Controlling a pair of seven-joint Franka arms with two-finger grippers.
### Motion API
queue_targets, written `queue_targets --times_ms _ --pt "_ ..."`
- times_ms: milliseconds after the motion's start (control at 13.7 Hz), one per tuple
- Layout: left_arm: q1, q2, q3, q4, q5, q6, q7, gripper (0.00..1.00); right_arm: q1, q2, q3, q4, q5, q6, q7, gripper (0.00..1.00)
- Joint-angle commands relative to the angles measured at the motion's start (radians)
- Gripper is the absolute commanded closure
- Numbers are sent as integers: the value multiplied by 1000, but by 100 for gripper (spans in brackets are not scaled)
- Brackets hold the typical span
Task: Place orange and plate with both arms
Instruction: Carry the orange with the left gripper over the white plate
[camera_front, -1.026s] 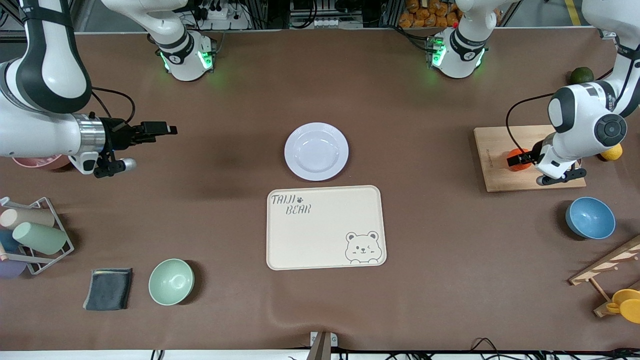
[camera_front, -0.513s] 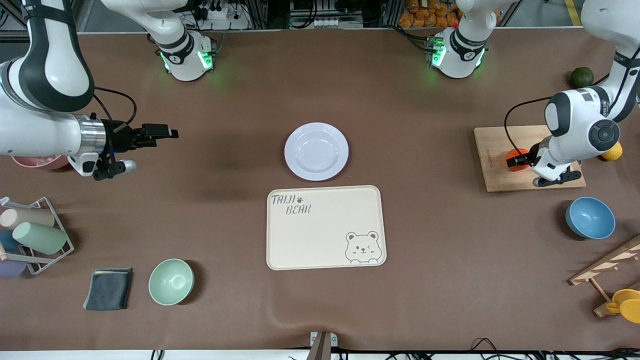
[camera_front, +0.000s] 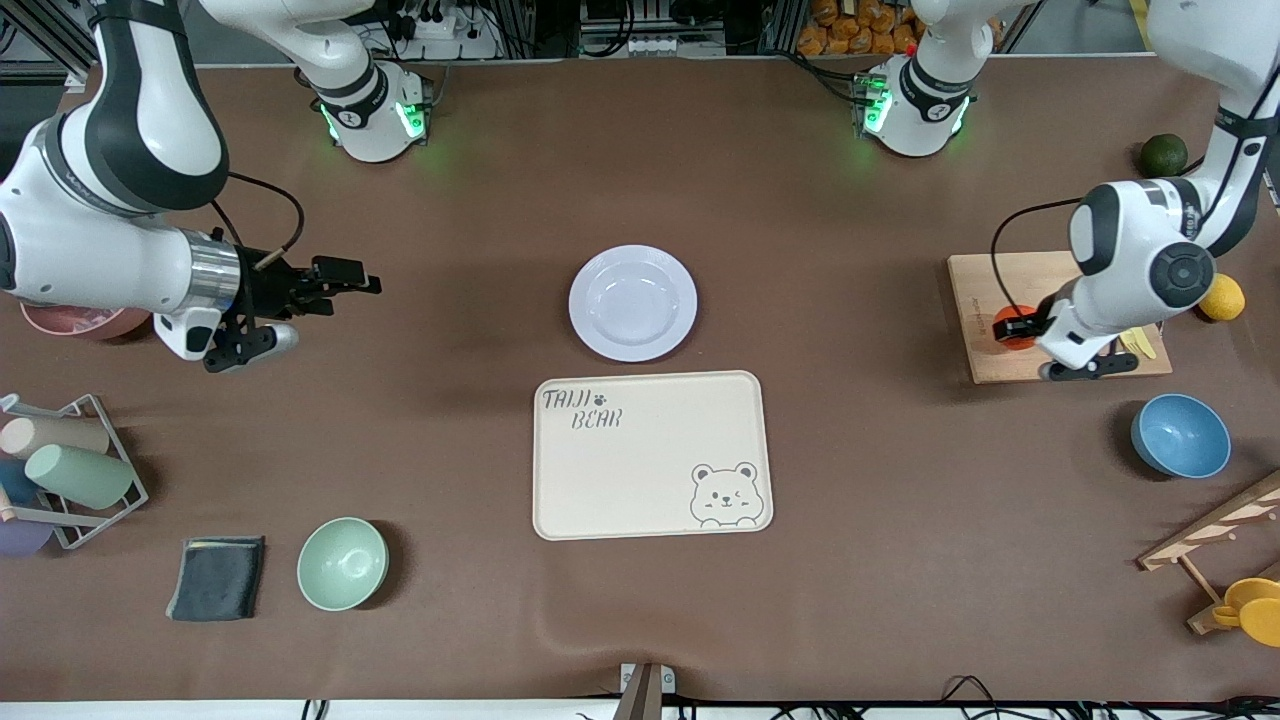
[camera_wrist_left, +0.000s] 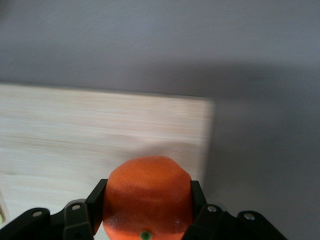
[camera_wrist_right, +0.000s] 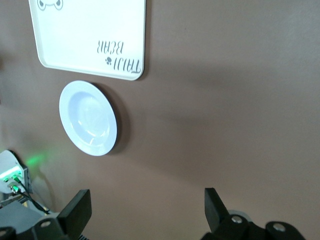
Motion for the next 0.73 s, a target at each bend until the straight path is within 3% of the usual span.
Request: queue_targets --times_ms 0,293,366,659 --pt "4 -57 -169 47 -18 -88 -130 100 0 -5 -7 10 16 3 3 0" --pt "-45 -11 -418 122 -16 -93 -484 100 -3 -5 -7 25 16 3 1 0" --pt "-89 12 -448 140 -16 -93 -547 100 0 -7 -7 27 14 0 1 0" --pt "-344 154 -449 257 -4 -93 -814 99 5 -8 -7 24 13 -25 1 0"
